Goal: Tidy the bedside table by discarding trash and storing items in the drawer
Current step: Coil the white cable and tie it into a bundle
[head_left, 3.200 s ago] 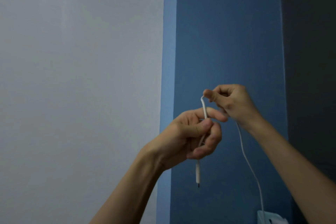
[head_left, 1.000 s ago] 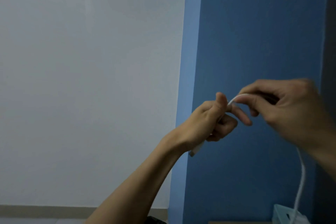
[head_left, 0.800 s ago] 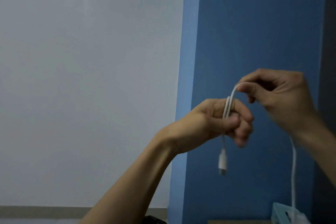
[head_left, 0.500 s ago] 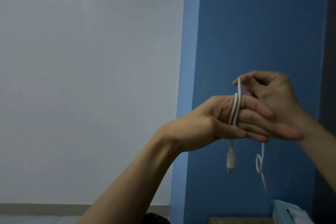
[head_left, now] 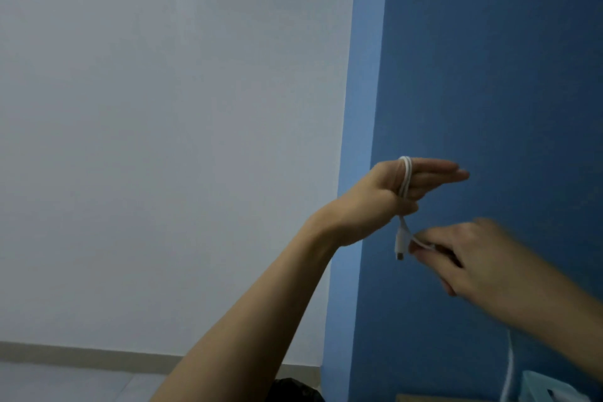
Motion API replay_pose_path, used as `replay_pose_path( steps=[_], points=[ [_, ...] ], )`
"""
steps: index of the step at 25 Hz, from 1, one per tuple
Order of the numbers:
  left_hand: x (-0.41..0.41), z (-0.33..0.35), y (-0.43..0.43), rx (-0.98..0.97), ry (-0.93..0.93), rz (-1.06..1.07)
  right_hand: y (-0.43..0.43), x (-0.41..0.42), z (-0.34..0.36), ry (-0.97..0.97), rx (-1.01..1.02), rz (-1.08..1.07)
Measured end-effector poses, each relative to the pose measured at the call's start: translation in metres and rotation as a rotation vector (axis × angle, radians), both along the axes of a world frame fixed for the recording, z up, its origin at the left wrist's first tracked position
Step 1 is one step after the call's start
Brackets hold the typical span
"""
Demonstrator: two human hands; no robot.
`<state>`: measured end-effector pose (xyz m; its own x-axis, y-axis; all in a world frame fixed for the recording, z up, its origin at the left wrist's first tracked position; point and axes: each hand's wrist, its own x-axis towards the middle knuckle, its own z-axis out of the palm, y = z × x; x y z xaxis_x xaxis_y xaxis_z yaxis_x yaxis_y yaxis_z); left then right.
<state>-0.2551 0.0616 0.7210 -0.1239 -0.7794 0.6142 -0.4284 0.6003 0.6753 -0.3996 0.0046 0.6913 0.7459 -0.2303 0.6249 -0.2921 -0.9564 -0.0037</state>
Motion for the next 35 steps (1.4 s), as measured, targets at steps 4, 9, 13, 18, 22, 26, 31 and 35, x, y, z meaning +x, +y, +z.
replay_pose_path(
  steps=[4,9,13,18,22,26,31,35],
  points=[
    [0.000,-0.006,-0.005,0.031,-0.144,0.140,0.006,-0.010,0.015,-0.021,-0.115,-0.044],
    [0.001,-0.012,0.005,0.066,-0.103,-0.149,0.001,-0.031,0.053,-0.359,-0.211,0.139],
    [-0.007,-0.013,0.016,0.177,-0.068,-0.405,-0.016,-0.018,0.058,-0.467,0.073,0.353],
    [-0.022,-0.018,0.016,0.196,0.140,-0.537,-0.027,-0.002,0.053,-0.589,0.355,0.473],
    [-0.025,-0.016,0.013,0.164,0.184,-0.443,-0.027,0.002,0.048,-0.651,0.511,0.468],
    [-0.024,-0.013,0.015,0.145,0.302,-0.463,-0.015,0.021,0.025,-0.593,0.753,0.394],
    [-0.014,-0.012,0.007,-0.033,0.476,-0.331,-0.003,0.033,-0.025,-0.166,0.453,0.092],
    [0.005,-0.015,0.007,-0.113,0.304,-0.052,0.003,0.010,-0.012,-0.168,0.349,0.203]
  ],
)
